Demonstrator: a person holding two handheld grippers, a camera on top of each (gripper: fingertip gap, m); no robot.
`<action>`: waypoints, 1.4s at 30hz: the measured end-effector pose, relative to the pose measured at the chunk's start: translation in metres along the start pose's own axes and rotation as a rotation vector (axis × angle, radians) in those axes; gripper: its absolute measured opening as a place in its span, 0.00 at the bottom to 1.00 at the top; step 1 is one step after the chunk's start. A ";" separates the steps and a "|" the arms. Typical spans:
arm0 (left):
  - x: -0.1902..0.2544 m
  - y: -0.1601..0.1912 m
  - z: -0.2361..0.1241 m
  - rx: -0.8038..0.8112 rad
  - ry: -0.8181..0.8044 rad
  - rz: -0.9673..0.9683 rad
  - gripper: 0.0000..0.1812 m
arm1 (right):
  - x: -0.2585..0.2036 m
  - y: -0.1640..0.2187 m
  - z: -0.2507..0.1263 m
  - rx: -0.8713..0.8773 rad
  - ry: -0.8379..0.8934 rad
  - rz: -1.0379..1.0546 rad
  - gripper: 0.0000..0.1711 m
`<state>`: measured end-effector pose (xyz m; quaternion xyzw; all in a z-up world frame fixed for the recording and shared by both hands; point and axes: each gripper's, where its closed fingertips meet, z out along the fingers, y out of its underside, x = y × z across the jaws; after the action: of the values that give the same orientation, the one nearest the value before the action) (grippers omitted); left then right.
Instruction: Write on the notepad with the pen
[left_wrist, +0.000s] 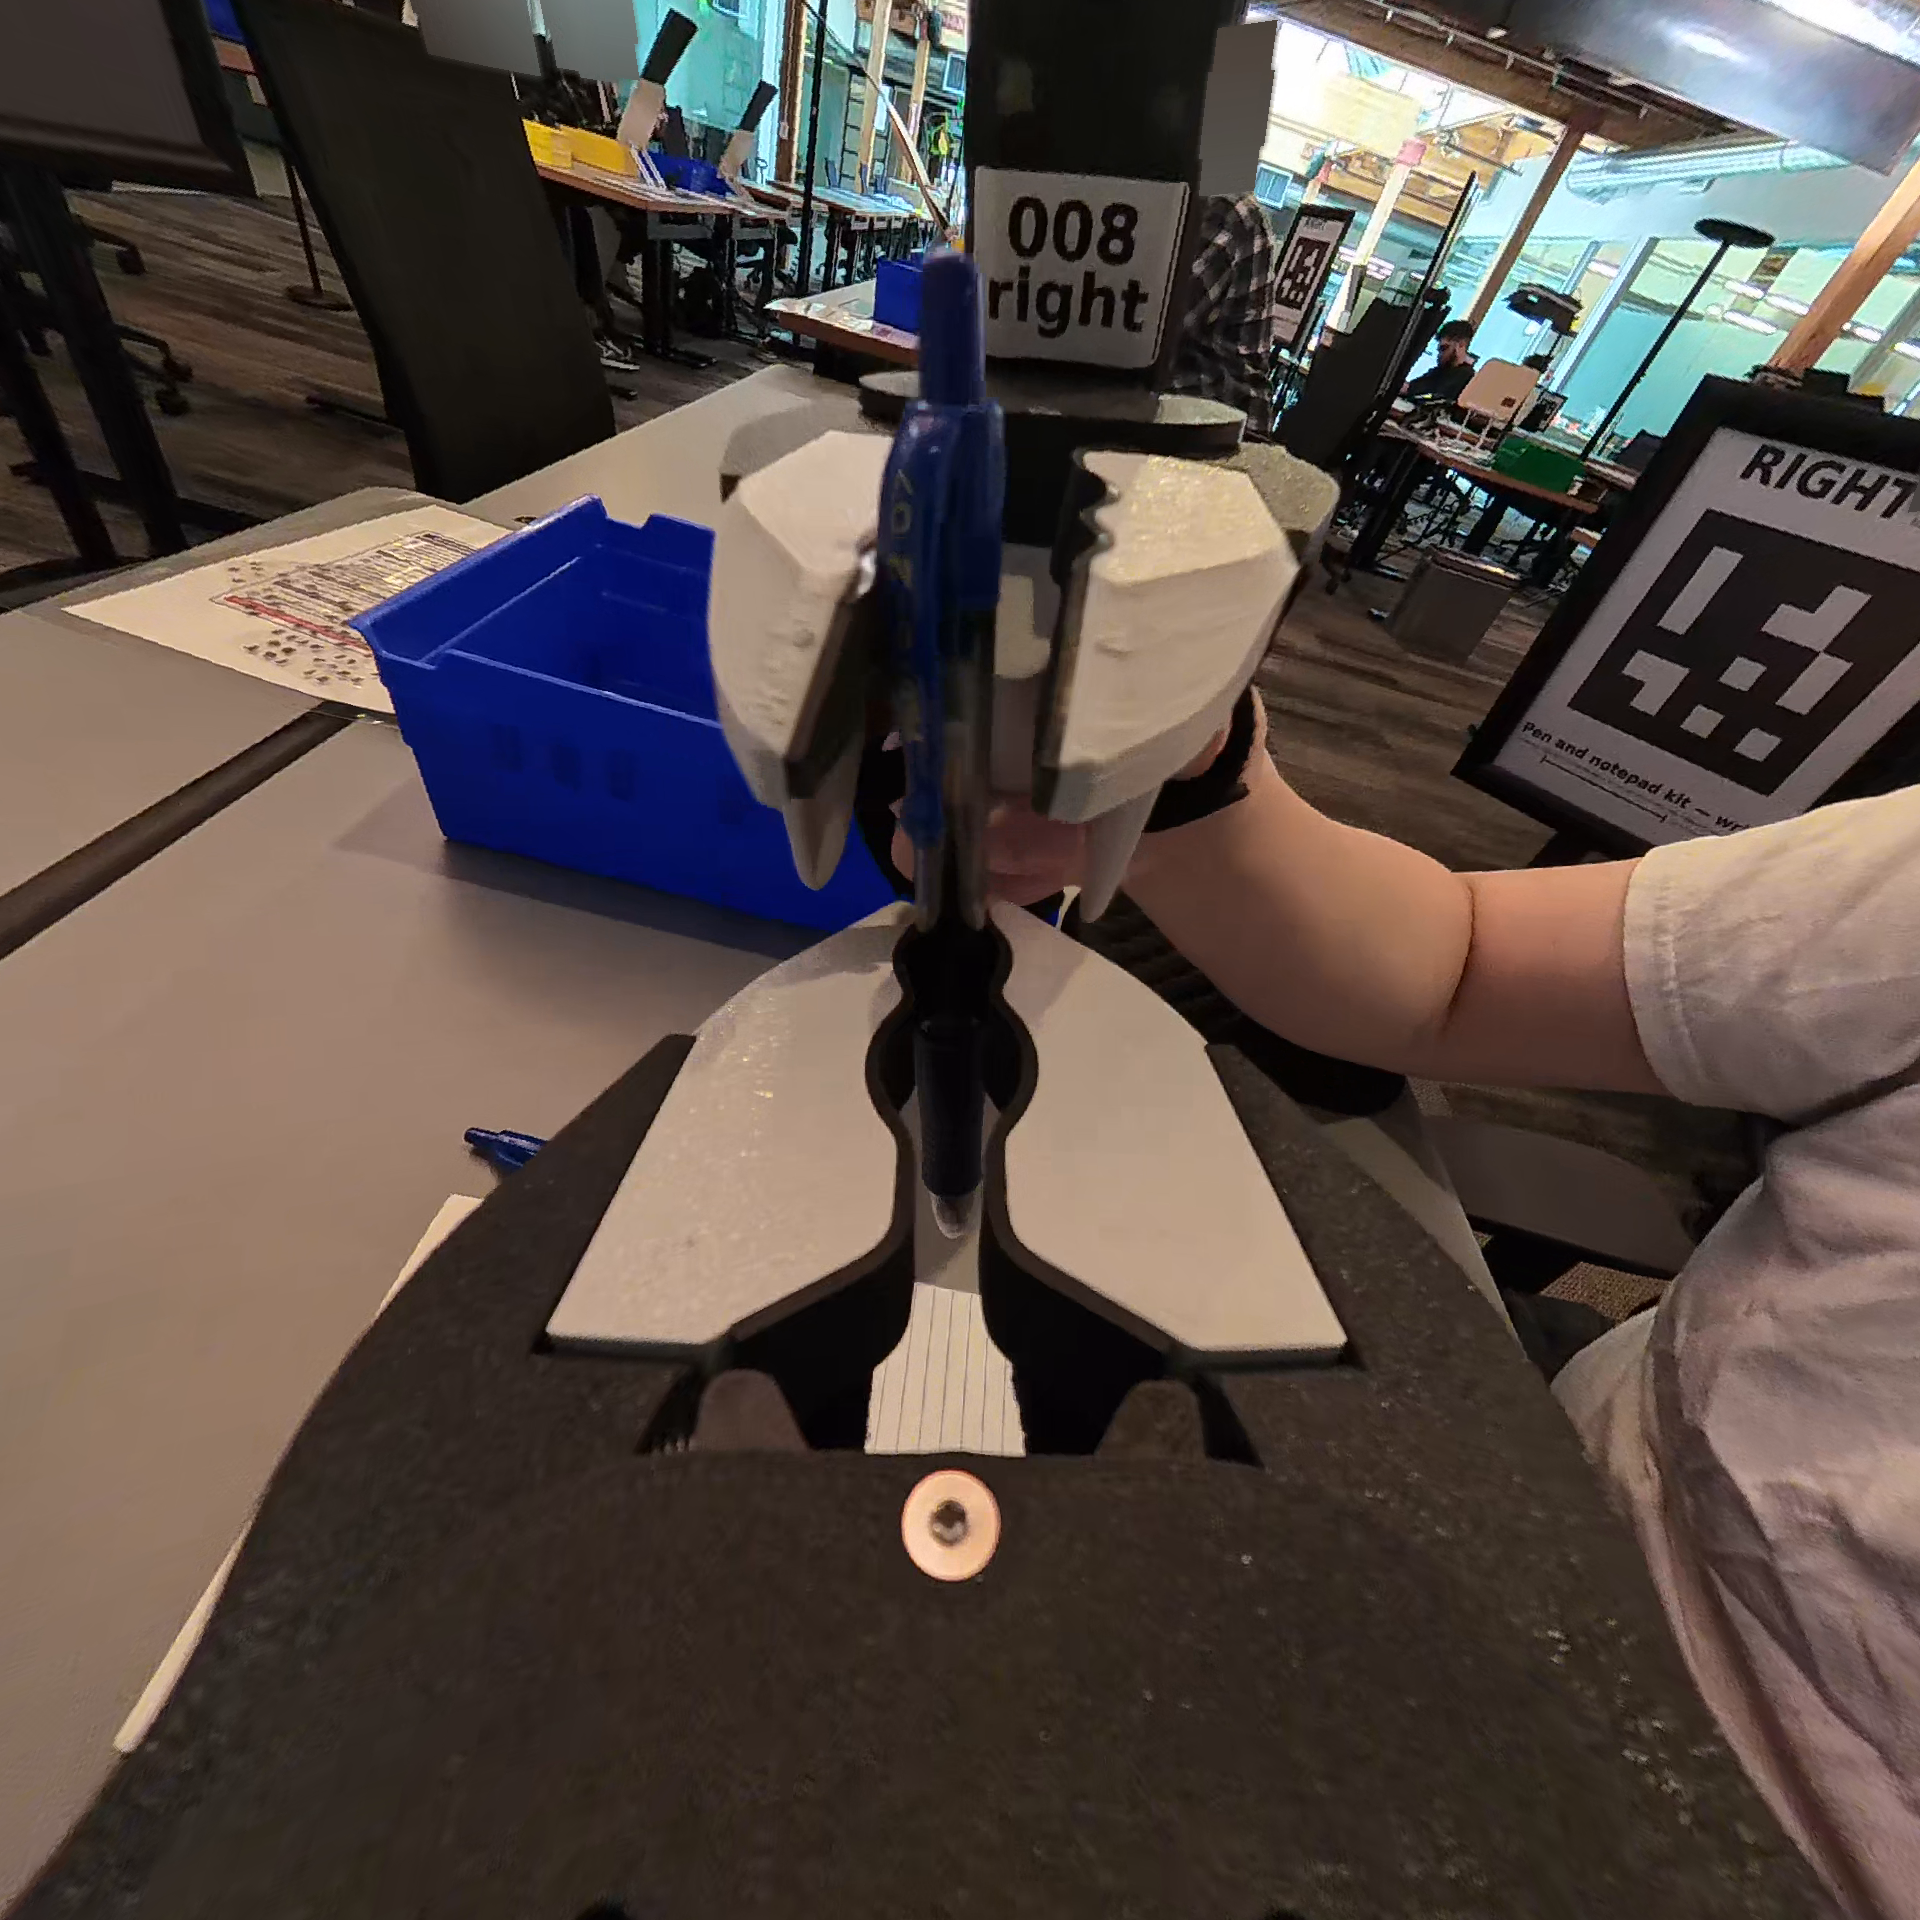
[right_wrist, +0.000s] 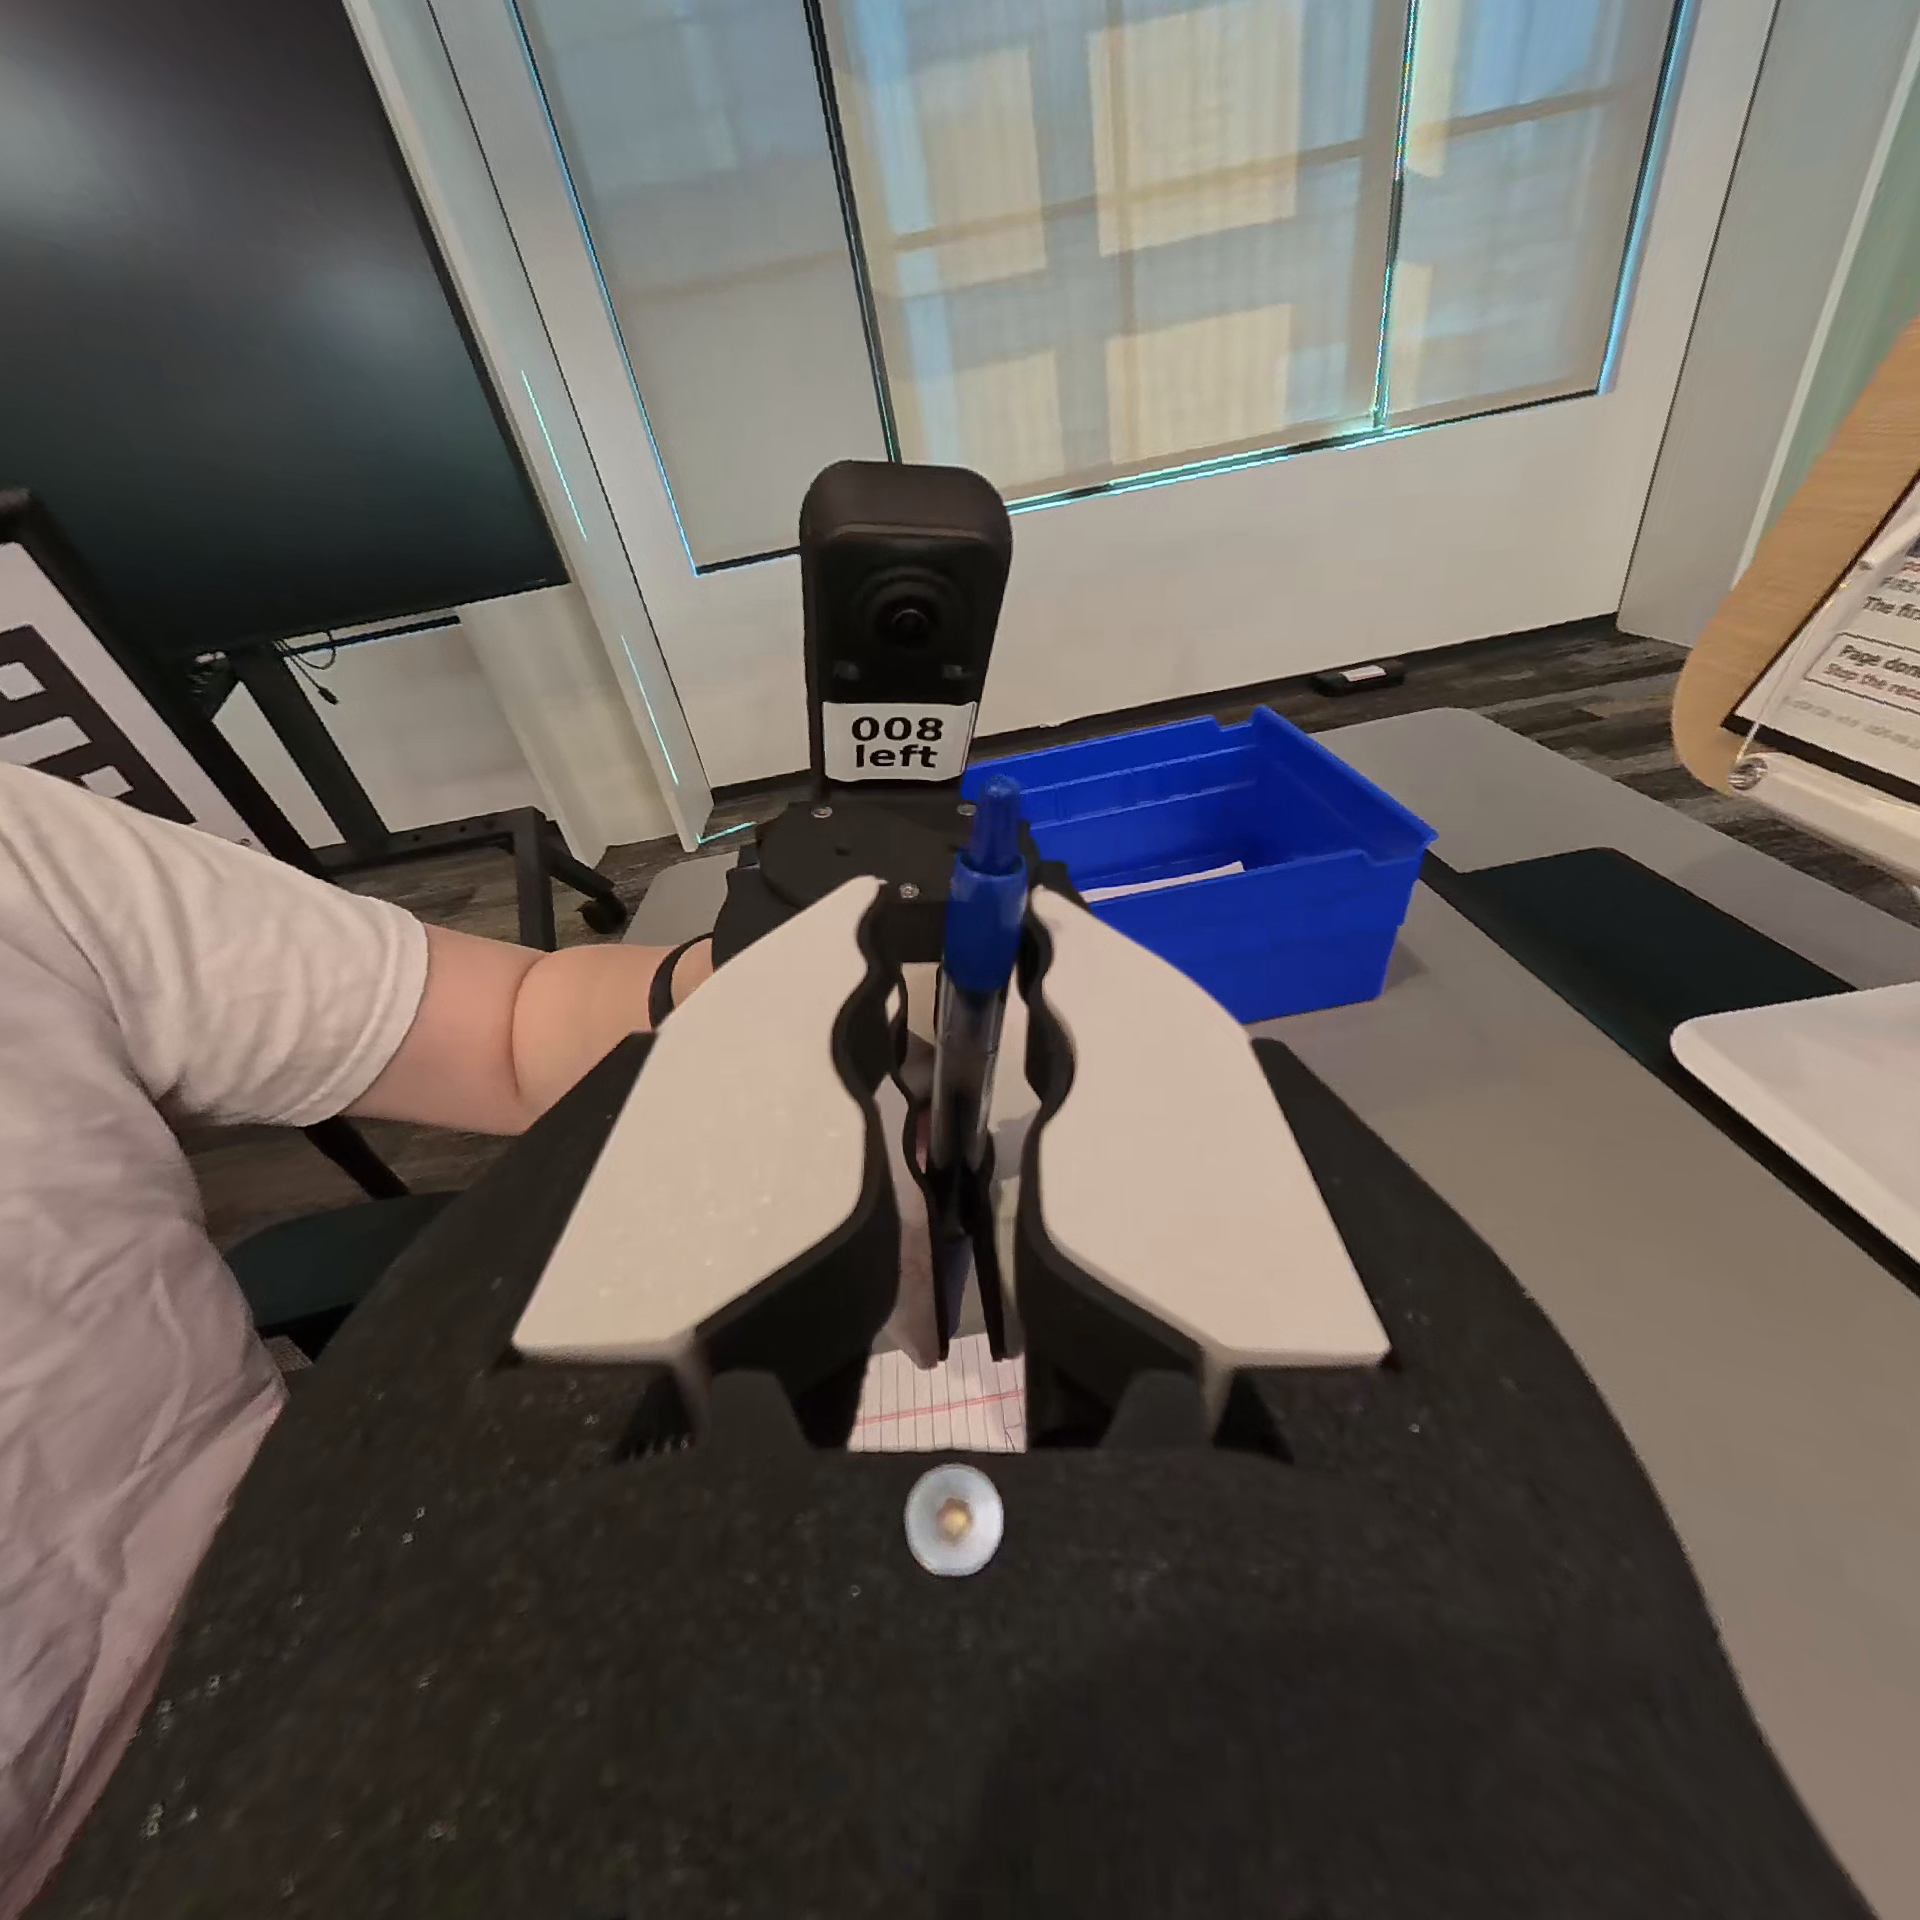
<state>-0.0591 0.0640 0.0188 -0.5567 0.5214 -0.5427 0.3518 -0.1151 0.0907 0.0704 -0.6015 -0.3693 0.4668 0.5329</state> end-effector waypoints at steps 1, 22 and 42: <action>0.000 0.000 0.000 0.002 0.003 -0.003 0.04 | 0.001 0.000 0.000 0.003 0.001 0.000 0.11; -0.025 -0.026 -0.036 0.038 -0.173 0.076 0.13 | 0.036 0.002 -0.030 -0.016 0.118 0.059 0.03; -0.009 -0.039 -0.047 0.056 -0.139 0.089 0.00 | 0.003 0.060 0.014 -0.328 -0.032 0.097 0.03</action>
<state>-0.0960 0.0894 0.0619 -0.5593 0.5044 -0.5010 0.4262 -0.1311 0.0878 0.0108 -0.6902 -0.4194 0.4348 0.3984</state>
